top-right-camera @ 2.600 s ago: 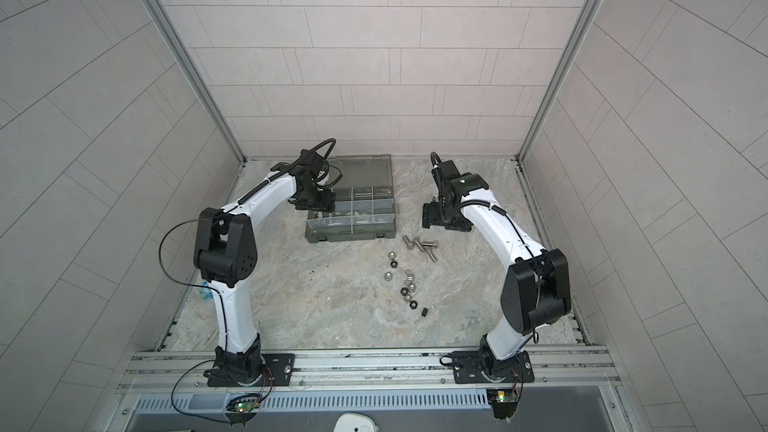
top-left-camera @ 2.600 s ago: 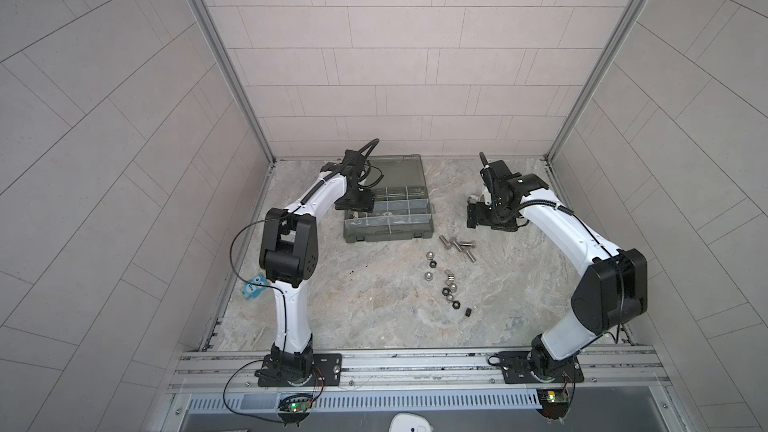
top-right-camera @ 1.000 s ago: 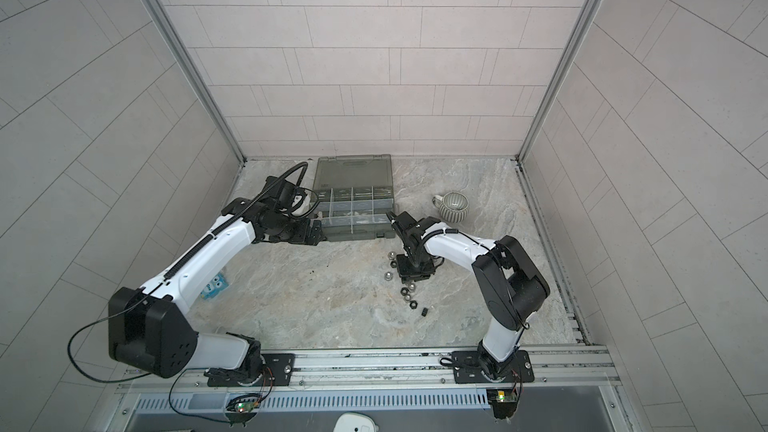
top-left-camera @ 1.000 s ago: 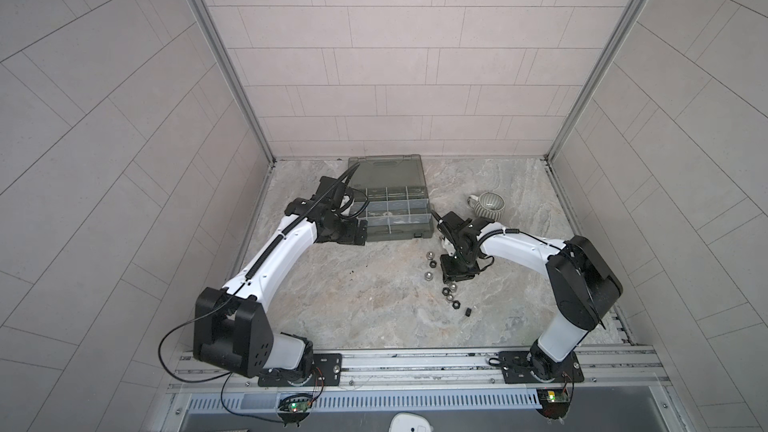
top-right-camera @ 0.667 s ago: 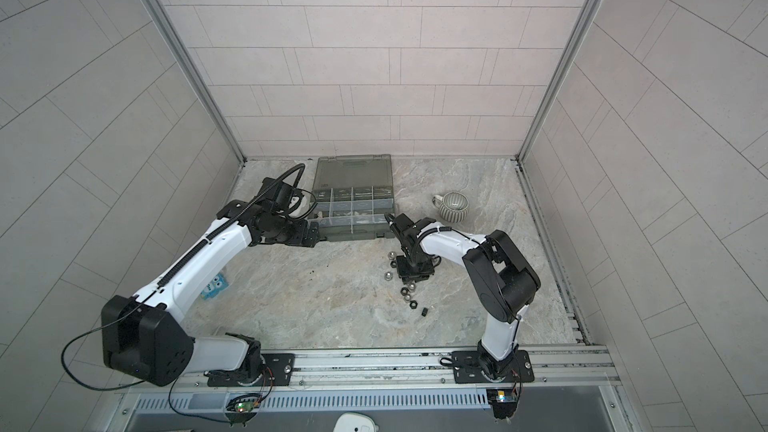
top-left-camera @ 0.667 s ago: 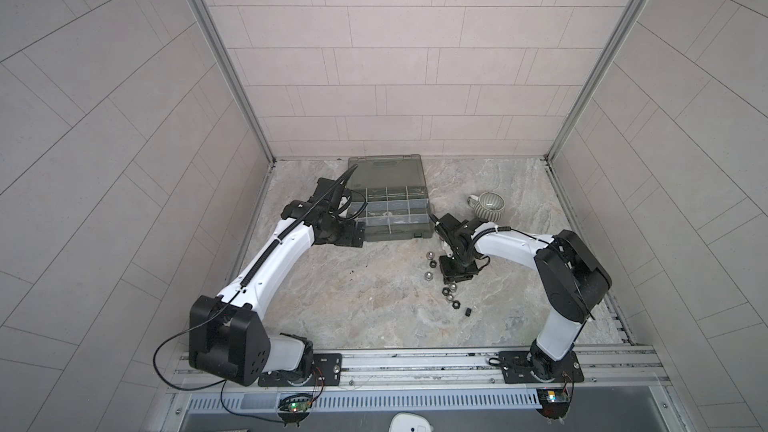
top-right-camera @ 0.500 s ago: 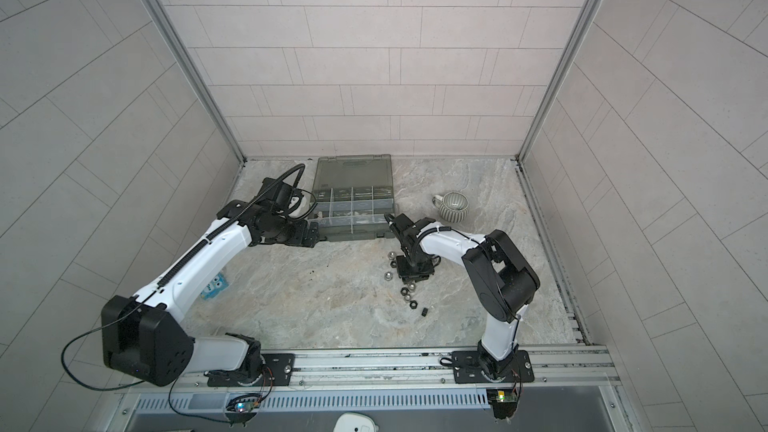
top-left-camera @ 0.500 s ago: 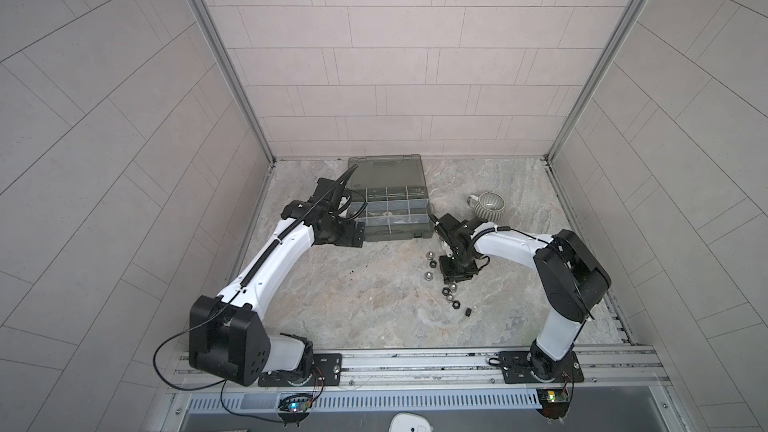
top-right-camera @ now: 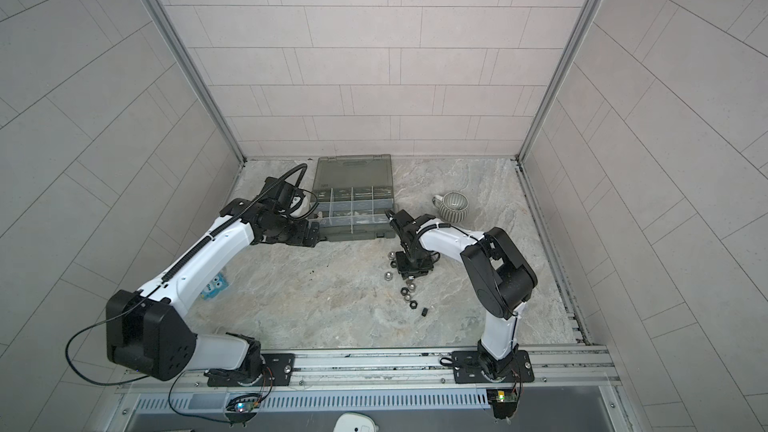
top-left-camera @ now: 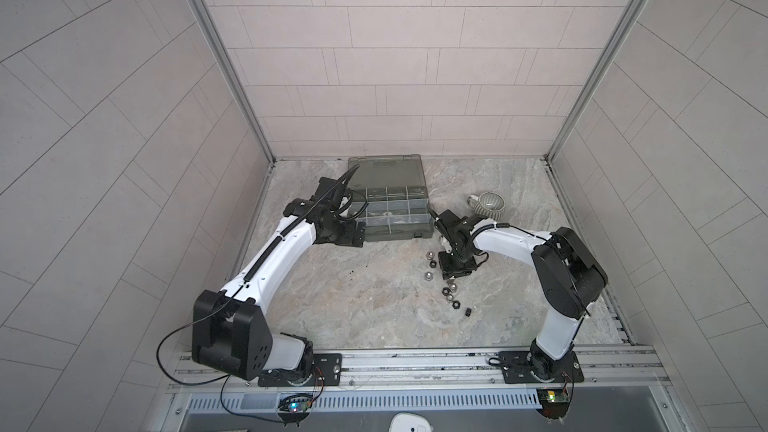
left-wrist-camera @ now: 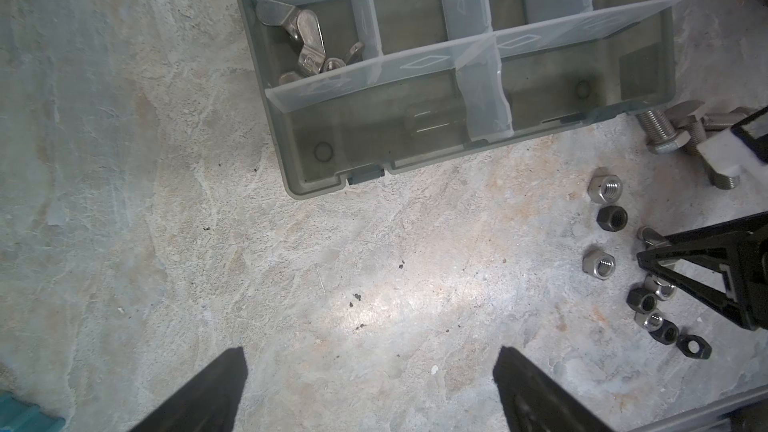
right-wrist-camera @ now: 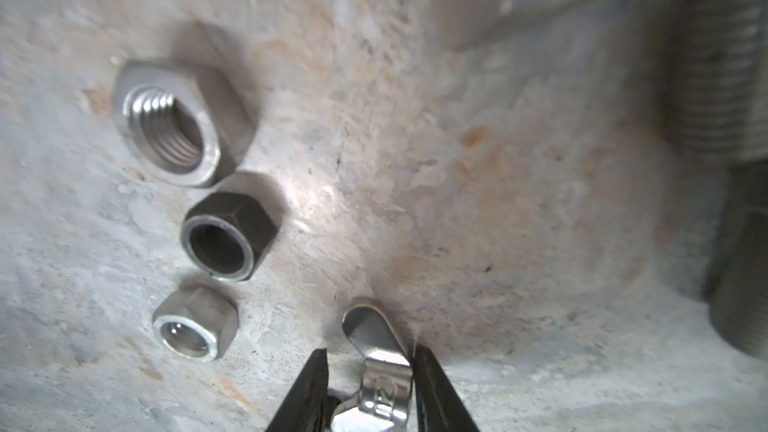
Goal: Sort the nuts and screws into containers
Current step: 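Carry the wing nut with the right gripper over the box compartment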
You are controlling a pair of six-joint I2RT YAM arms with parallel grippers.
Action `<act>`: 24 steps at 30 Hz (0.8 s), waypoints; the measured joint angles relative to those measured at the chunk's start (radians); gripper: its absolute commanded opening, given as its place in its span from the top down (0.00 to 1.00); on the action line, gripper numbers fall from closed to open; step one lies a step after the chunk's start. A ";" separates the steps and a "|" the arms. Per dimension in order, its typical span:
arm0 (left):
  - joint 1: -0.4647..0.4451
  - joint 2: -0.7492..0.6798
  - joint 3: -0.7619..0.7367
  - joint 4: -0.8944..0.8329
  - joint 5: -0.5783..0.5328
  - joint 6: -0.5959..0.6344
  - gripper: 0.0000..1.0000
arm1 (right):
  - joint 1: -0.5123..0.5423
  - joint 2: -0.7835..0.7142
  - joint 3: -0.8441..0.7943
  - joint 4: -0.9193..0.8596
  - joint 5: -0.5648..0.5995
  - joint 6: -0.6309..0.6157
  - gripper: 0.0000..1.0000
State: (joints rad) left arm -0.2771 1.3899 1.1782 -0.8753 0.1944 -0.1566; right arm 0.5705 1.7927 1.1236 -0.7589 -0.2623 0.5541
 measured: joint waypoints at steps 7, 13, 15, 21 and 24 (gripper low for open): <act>0.000 0.013 0.013 -0.003 0.000 0.001 0.00 | -0.008 0.016 0.011 -0.008 -0.004 -0.004 0.82; 0.000 0.013 0.013 -0.003 0.000 0.007 0.00 | -0.008 0.015 0.012 -0.014 -0.003 -0.007 0.93; 0.000 0.013 0.013 -0.003 0.000 0.008 0.00 | -0.008 0.015 0.014 -0.018 -0.003 -0.007 0.93; 0.000 0.013 0.013 -0.003 -0.002 0.008 0.00 | -0.008 0.015 0.066 -0.087 0.019 -0.023 0.93; 0.000 0.013 0.013 -0.004 -0.008 0.008 0.00 | -0.008 0.015 0.145 -0.126 0.030 -0.036 0.92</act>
State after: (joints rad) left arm -0.2771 1.4033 1.1912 -0.8791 0.1864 -0.1486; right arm 0.5629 1.8080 1.2682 -0.8852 -0.2321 0.5182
